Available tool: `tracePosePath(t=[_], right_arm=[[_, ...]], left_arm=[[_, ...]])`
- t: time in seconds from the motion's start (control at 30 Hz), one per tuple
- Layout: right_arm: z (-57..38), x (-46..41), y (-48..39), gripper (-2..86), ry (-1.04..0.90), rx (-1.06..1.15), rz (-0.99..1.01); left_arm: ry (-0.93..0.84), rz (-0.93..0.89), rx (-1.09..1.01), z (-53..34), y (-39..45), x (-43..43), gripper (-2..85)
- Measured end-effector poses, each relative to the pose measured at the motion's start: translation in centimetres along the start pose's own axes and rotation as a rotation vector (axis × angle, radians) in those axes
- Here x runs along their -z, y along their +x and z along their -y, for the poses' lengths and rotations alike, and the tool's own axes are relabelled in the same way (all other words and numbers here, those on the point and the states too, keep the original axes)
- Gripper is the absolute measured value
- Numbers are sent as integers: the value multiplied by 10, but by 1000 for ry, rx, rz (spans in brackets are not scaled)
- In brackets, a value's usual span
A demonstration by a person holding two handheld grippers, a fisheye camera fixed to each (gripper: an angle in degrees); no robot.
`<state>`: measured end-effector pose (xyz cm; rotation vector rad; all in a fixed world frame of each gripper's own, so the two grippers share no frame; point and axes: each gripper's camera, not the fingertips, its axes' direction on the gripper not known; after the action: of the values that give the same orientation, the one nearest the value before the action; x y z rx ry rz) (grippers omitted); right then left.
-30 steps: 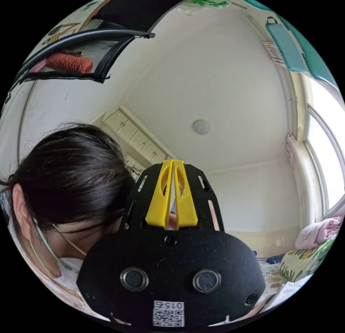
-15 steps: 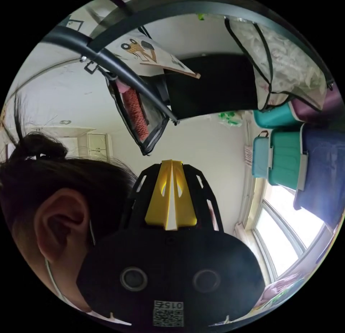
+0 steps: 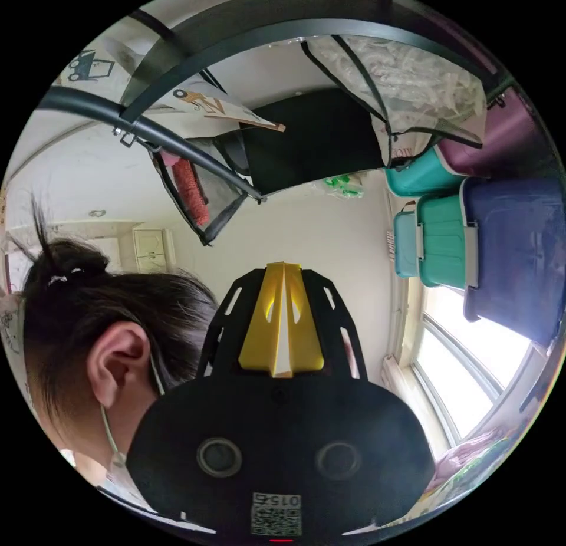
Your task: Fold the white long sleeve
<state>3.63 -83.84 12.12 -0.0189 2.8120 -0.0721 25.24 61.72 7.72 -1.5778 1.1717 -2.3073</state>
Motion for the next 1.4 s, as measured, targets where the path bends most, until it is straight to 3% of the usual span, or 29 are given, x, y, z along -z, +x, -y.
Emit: tracePosePath(t=[0.1,0.2,0.33,0.47,0.57,0.67,0.77,0.9,1.0,1.1,1.2,1.3,1.4], right_arm=[[-32,-24,30,-9,-153,34,-109],[-99,-77,88,-7,-533,0,-159],[-265,-150,187,31,-1155,-135,-136],[-466,-191,262,100,-1805,-108,-207],[-579,-195,292,125,-2096,-86,-253],[-661,-193,302,148,-2310,59,-312],[-715,-184,316,146,-2486,65,-335],[-720,-186,334,81,-2516,50,-367],[-677,-192,362,56,-2366,-149,-391],[-601,-195,390,53,-2079,-415,-376],[-526,-200,402,52,-1827,-592,-272],[-462,-228,372,51,-1763,-527,-130],[-405,-262,313,52,-1666,-519,177]], left_arm=[[-29,-13,20,-40,-6,7,-9],[-29,8,91,-88,-26,23,-8],[-101,201,282,-169,-87,47,-3],[-236,398,507,-276,-152,74,8],[-390,471,575,-354,-175,72,33],[-510,478,650,-430,-187,62,47],[-593,469,741,-499,-195,55,49],[-691,442,840,-569,-201,49,51],[-737,424,904,-615,-201,50,51],[-754,411,948,-650,-197,54,51],[-783,404,963,-676,-192,52,51],[-800,383,970,-698,-183,44,55],[-817,372,967,-714,-172,31,76]])
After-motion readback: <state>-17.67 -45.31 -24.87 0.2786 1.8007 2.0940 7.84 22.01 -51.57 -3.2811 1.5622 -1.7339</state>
